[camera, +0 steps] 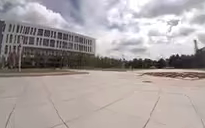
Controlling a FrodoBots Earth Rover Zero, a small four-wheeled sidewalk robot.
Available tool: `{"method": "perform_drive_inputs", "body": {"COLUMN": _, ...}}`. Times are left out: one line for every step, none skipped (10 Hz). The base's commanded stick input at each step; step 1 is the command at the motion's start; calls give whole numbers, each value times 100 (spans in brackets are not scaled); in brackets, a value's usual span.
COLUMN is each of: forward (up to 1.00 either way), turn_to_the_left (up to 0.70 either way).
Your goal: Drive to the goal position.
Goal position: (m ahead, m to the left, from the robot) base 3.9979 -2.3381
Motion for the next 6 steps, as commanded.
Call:
{"method": "perform_drive_inputs", "body": {"forward": 70, "turn_to_the_left": 0}}
{"method": "perform_drive_inputs", "body": {"forward": 70, "turn_to_the_left": 0}}
{"method": "perform_drive_inputs", "body": {"forward": 70, "turn_to_the_left": 0}}
{"method": "perform_drive_inputs", "body": {"forward": 70, "turn_to_the_left": 0}}
{"method": "perform_drive_inputs", "body": {"forward": 70, "turn_to_the_left": 0}}
{"method": "perform_drive_inputs", "body": {"forward": 70, "turn_to_the_left": 0}}
